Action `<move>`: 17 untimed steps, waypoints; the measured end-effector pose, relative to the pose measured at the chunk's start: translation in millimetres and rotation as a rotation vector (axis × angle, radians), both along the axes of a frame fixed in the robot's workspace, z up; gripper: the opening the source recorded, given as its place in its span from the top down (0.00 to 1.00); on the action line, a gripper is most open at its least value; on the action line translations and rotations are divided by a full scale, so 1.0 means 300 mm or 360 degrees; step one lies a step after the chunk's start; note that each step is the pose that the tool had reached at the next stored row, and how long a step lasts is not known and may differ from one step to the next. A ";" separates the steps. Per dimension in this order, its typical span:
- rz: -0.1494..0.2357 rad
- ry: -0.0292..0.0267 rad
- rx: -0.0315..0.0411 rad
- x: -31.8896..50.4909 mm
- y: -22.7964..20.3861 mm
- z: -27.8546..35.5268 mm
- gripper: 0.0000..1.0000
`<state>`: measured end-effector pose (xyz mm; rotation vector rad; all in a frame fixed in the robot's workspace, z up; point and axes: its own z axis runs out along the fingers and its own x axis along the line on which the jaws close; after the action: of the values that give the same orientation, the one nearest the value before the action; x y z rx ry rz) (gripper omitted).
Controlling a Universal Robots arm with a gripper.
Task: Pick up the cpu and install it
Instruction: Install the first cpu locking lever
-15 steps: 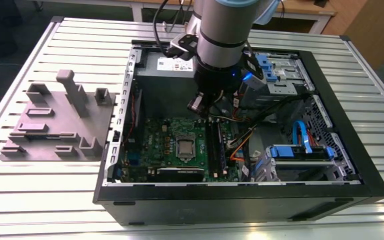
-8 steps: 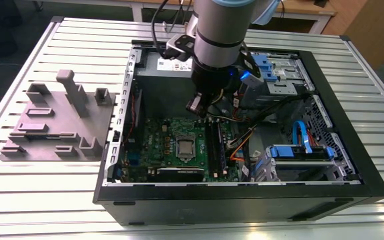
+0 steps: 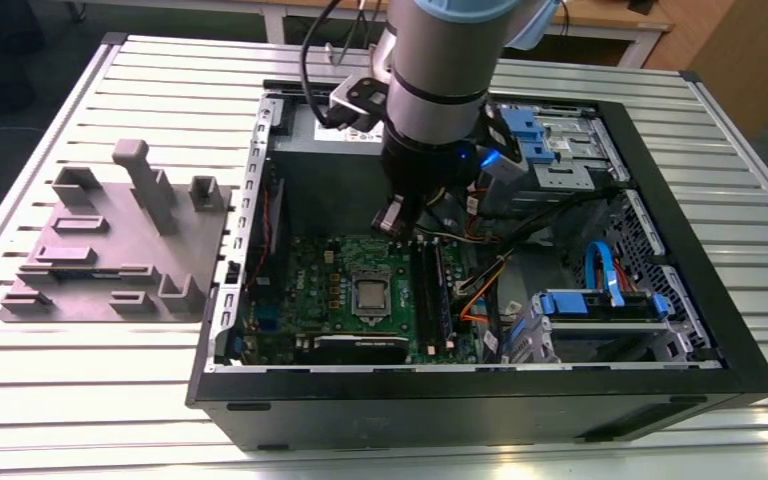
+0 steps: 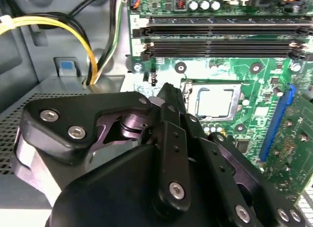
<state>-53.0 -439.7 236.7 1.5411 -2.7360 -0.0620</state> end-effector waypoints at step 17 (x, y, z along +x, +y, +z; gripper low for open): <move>0.0101 -0.00007 0.0001 -0.007 -0.040 -0.002 0.90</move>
<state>-55.1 -451.6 236.2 1.6267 -2.6854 -0.0624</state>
